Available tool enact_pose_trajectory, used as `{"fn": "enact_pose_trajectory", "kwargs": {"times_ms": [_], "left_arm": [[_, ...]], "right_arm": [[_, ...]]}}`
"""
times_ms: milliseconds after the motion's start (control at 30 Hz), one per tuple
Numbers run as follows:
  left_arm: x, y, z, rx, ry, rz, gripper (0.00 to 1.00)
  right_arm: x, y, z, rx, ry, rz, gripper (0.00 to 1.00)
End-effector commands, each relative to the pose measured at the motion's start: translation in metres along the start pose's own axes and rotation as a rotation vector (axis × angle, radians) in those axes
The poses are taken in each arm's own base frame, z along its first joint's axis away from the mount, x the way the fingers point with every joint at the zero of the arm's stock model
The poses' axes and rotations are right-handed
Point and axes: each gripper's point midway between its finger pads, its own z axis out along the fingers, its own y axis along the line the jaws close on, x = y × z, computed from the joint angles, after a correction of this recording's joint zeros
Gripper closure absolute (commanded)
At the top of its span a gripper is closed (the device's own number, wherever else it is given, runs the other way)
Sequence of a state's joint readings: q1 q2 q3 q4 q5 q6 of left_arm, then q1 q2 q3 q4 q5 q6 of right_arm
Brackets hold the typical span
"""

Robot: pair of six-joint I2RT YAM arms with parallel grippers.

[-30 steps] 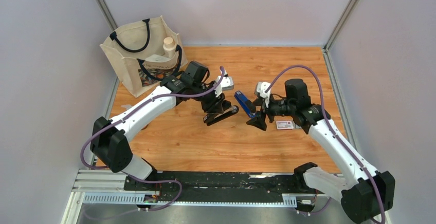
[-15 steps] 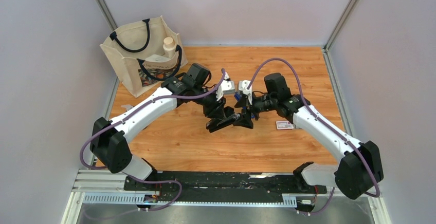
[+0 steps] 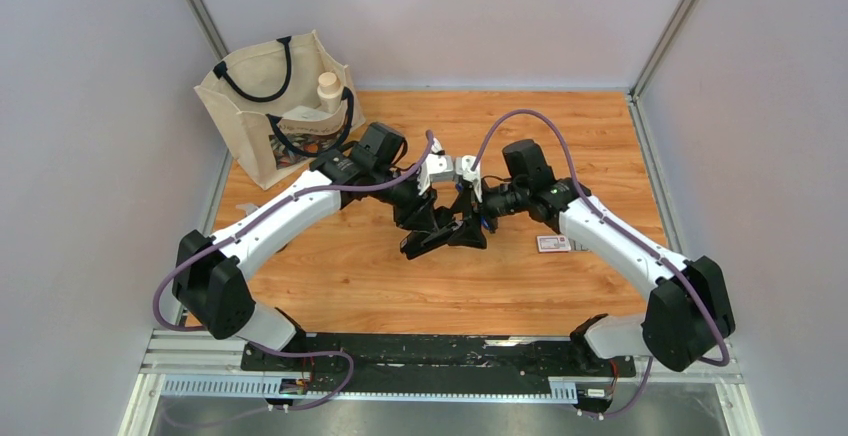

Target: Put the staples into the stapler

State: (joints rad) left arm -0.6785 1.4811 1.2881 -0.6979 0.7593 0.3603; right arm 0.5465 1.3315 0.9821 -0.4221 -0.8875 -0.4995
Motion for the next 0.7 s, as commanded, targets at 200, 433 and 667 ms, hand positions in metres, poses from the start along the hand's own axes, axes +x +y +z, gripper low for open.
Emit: {"fn": "enact_pose_trajectory", "kwargs": {"times_ms": [200,433,667], "left_arm": [[-0.0236,-0.0166,-0.0059,0.042,-0.081,0.077,1.00],[-0.0207,-0.0170,-0.0038,0.051,-0.075,0.067,1.00],[-0.0216,-0.0191,-0.0040,0.061,-0.079,0.061,1.00]], "right_arm": [[-0.0271,0.0011,0.0045,-0.050,-0.055,0.009,0.23],[-0.0308,0.0021,0.0036,-0.050,-0.060,0.016,0.22],[-0.0332,-0.0023,0.0066,-0.052,-0.064,0.050,0.24]]}}
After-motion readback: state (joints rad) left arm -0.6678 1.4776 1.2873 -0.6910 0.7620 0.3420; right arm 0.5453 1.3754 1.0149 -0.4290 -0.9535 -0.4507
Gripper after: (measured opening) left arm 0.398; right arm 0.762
